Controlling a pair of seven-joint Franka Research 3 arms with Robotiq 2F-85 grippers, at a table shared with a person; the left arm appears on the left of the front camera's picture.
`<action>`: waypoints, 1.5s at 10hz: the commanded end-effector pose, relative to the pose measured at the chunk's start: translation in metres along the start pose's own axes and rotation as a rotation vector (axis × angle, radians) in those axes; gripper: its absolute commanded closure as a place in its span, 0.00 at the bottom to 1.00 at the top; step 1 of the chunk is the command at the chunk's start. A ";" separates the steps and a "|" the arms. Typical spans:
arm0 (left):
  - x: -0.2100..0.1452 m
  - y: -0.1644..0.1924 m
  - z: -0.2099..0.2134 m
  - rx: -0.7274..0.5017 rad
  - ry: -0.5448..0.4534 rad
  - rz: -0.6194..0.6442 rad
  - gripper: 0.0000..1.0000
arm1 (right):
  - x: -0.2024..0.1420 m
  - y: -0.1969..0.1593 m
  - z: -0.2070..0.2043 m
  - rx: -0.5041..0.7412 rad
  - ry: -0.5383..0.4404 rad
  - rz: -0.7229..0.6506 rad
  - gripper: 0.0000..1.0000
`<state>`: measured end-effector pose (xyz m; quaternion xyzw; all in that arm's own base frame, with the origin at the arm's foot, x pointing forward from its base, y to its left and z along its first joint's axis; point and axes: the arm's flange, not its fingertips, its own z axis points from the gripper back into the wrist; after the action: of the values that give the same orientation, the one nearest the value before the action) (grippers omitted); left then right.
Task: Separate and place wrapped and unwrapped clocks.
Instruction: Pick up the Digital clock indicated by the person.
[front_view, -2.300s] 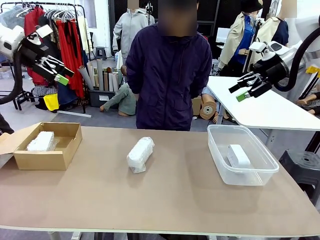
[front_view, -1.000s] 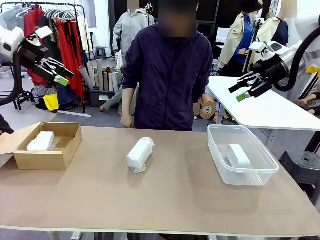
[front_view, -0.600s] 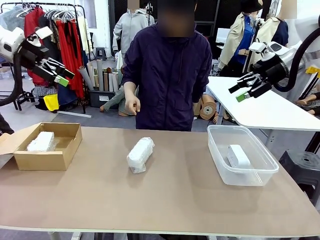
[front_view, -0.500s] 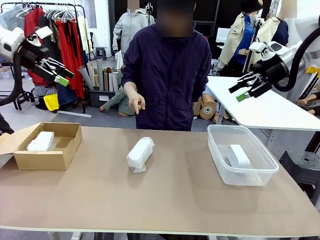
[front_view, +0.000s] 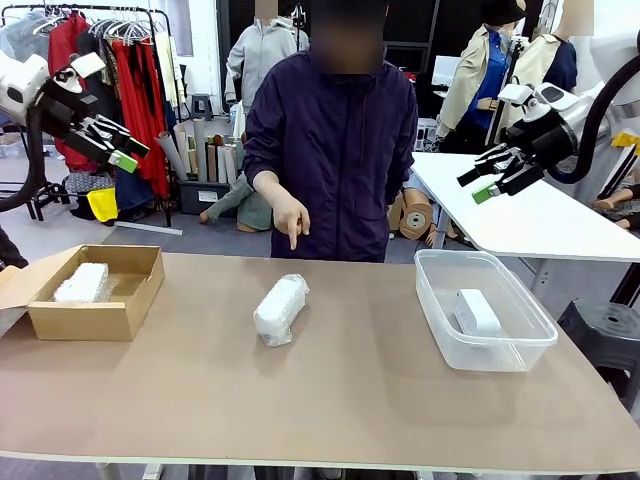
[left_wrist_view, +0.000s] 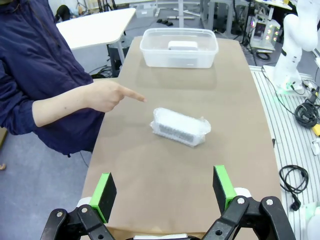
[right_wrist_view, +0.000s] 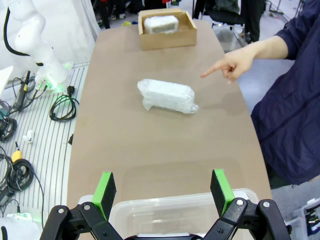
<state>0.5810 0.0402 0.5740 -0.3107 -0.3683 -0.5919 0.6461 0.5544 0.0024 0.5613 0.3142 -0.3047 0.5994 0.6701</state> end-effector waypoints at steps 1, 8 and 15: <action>0.000 -0.001 0.001 -0.004 -0.011 -0.017 0.00 | 0.002 0.001 0.001 -0.002 0.000 0.006 0.00; 0.000 -0.001 0.001 -0.004 -0.011 -0.017 0.00 | 0.002 0.001 0.001 -0.002 0.000 0.006 0.00; 0.000 -0.001 0.001 -0.004 -0.011 -0.017 0.00 | 0.002 0.001 0.001 -0.002 0.000 0.006 0.00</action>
<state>0.5810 0.0402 0.5740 -0.3107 -0.3683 -0.5920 0.6460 0.5544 0.0024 0.5613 0.3142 -0.3047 0.5994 0.6701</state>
